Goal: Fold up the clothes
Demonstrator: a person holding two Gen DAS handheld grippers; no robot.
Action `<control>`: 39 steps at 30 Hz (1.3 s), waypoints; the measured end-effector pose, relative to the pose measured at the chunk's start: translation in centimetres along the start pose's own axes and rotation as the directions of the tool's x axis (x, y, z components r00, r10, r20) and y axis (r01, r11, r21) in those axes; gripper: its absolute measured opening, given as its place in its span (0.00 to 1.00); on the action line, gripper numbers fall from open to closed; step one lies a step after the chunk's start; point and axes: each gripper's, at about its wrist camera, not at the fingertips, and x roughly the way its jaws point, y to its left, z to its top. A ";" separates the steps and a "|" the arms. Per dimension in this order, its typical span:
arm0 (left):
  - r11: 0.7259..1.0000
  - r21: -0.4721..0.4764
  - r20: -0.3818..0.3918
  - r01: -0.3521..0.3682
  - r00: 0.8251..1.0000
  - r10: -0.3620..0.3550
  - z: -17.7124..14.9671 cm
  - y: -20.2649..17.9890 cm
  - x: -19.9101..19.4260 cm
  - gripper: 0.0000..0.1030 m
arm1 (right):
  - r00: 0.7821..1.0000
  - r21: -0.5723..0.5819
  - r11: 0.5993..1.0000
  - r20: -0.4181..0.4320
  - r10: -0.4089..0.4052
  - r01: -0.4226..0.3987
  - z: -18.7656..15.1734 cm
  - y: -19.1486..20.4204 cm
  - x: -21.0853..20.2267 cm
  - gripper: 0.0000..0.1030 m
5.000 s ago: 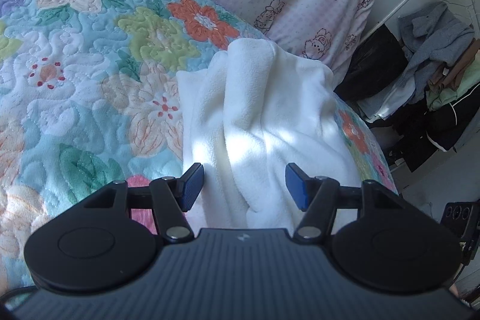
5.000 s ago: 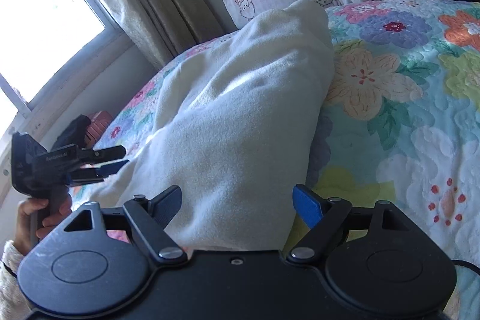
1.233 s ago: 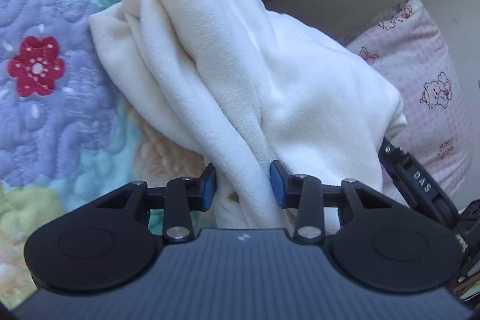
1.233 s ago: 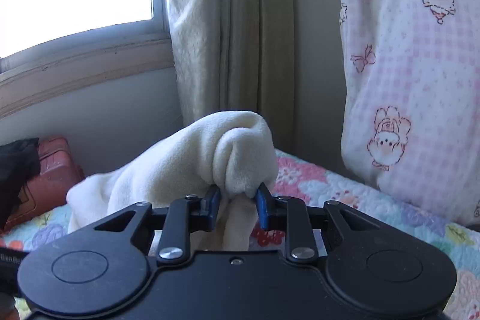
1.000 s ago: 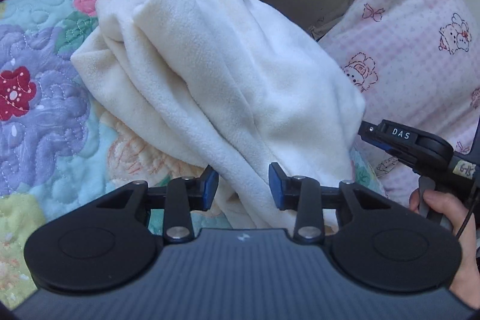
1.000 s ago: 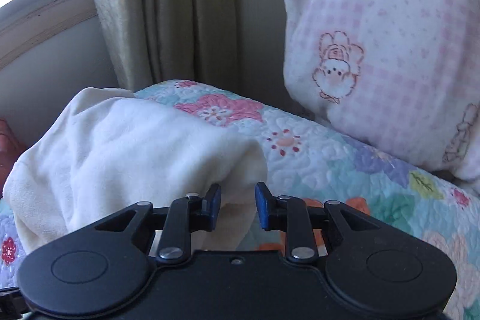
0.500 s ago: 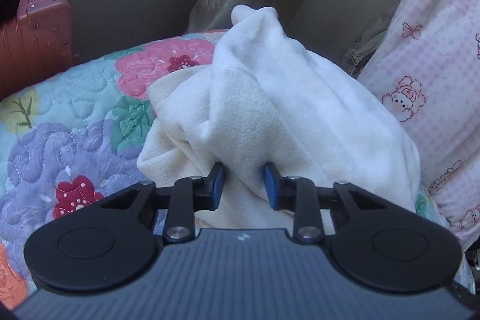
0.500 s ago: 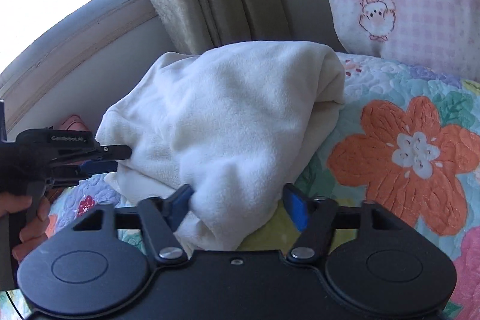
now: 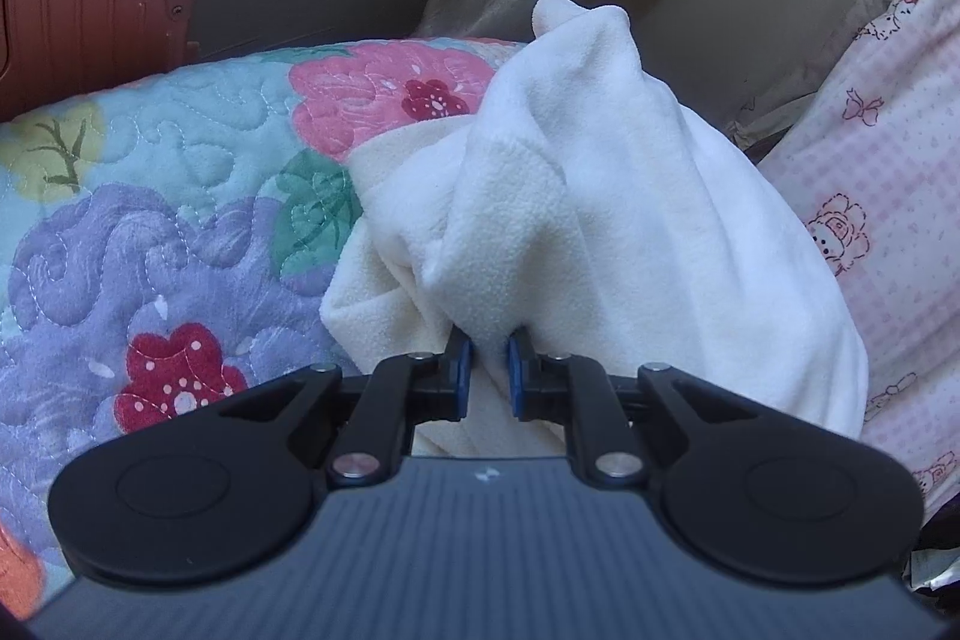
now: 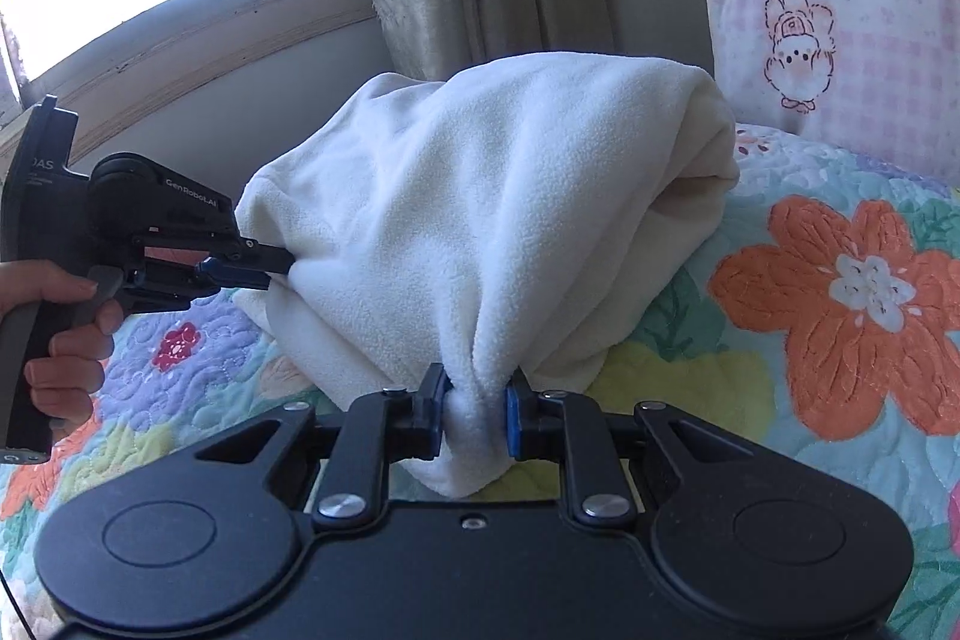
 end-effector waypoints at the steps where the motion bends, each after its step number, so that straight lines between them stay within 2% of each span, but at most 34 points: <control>1: 1.000 0.009 -0.005 -0.004 1.000 0.004 -0.2 0.0 -0.1 0.13 | 1.000 0.000 1.000 -0.007 0.003 -0.003 -0.2 -0.1 0.2 0.22; 6: 0.999 0.021 -0.041 -0.036 0.998 0.037 -1.2 -0.4 -1.5 0.11 | 0.999 -0.023 0.999 0.001 -0.048 0.048 -0.6 0.5 0.1 0.28; 7: 0.998 0.032 -0.037 -0.046 0.998 0.047 -1.5 -0.7 -2.2 0.11 | 0.998 -0.020 0.998 -0.002 -0.062 0.062 -0.6 0.7 -0.2 0.35; 9: 0.996 0.068 -0.017 -0.065 0.998 0.066 -2.4 -1.4 -3.9 0.11 | 0.996 -0.010 0.996 -0.001 -0.084 0.084 -0.8 1.1 -1.4 0.39; 10: 0.994 0.085 -0.002 -0.068 0.998 0.069 -3.0 -1.8 -5.0 0.12 | 0.996 -0.012 0.996 0.000 -0.093 0.093 -0.9 1.3 -2.2 0.44; 12: 0.989 0.126 0.029 -0.082 0.996 0.079 -4.4 -2.9 -7.3 0.23 | 0.994 -0.044 0.993 0.008 -0.105 0.105 -1.1 1.7 -4.2 0.56; 13: 0.985 0.147 0.046 -0.096 0.995 0.090 -5.4 -3.6 -8.5 0.41 | 0.994 -0.050 0.992 0.013 -0.111 0.111 -1.3 1.7 -5.4 0.65; 14: 0.980 0.168 0.053 -0.104 0.994 0.096 -6.4 -4.3 -9.6 0.57 | 0.994 -0.047 0.993 0.013 -0.109 0.110 -1.4 1.6 -6.4 0.68; 17: 0.967 0.236 0.049 -0.096 0.995 0.086 -9.3 -6.2 -12.6 0.61 | 0.998 -0.037 0.997 0.017 -0.064 0.065 -1.4 1.8 -9.4 0.77; 20: 0.959 0.261 0.048 -0.106 0.994 0.097 -12.0 -7.2 -15.7 0.71 | 0.994 -0.015 0.995 0.055 -0.096 0.097 -1.5 3.0 -12.3 0.78; 24: 0.952 0.265 0.085 -0.154 0.987 0.136 -15.6 -7.0 -19.8 0.76 | 0.989 -0.022 0.989 0.002 -0.146 0.146 -1.8 4.7 -15.8 0.78; 27: 0.943 0.301 0.128 -0.140 0.986 0.106 -18.5 -5.4 -21.2 0.82 | 0.988 -0.012 0.989 -0.030 -0.150 0.150 -3.1 5.7 -18.4 0.78; 29: 0.936 0.313 0.113 -0.162 0.985 0.133 -20.1 -4.5 -21.5 0.82 | 0.988 -0.001 0.989 -0.048 -0.145 0.145 -4.2 6.2 -20.0 0.80; 31: 0.917 0.356 0.127 -0.179 0.982 0.143 -21.5 -4.1 -22.0 0.82 | 0.987 -0.002 0.989 -0.046 -0.151 0.151 -4.9 6.6 -21.2 0.80; 33: 0.884 0.429 0.151 -0.188 0.979 0.135 -22.6 -4.5 -22.8 0.82 | 0.985 0.015 0.986 -0.047 -0.166 0.167 -5.3 6.8 -22.0 0.81; 35: 0.860 0.484 0.146 -0.162 0.984 0.103 -23.1 -5.0 -23.4 0.82 | 0.983 0.035 0.984 -0.049 -0.174 0.176 -5.7 6.9 -22.7 0.82; 39: 0.879 0.470 0.103 -0.076 0.994 0.031 -23.6 -4.7 -24.0 0.83 | 0.980 0.029 0.981 -0.061 -0.188 0.190 -6.8 7.3 -23.4 0.83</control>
